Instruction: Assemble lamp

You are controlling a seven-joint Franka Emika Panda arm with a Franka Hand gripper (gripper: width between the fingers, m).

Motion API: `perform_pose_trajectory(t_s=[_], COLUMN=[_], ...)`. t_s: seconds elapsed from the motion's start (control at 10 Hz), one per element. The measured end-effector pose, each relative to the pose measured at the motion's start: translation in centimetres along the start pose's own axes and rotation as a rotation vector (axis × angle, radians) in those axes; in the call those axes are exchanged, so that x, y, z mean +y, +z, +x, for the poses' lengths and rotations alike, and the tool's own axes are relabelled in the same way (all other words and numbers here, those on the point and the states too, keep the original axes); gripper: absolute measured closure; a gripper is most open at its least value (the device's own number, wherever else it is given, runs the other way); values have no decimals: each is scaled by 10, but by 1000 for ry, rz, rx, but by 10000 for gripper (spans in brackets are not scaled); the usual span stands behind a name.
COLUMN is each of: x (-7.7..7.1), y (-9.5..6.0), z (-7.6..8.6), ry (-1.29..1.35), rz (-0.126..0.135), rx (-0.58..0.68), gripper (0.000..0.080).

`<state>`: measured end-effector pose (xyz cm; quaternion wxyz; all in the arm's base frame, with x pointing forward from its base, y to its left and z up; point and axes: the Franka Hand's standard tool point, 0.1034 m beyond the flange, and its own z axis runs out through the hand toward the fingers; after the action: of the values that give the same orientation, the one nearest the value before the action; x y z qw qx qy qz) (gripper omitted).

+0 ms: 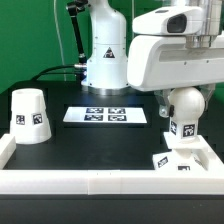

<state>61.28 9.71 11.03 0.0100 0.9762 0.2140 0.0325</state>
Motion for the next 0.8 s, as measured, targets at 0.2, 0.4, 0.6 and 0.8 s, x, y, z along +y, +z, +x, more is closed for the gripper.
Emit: perform_pose_trajectory(t_s=[0.2,0.4,0.6,0.8], x=[1,2,4,3], y=[0,-1,-1,1], z=[0,-2,-4,-8], ry=[80,317,489,683], rz=[-1,-1,-2,-4], rx=[1,-1,-7,-36], gripper=[222,222,222,222])
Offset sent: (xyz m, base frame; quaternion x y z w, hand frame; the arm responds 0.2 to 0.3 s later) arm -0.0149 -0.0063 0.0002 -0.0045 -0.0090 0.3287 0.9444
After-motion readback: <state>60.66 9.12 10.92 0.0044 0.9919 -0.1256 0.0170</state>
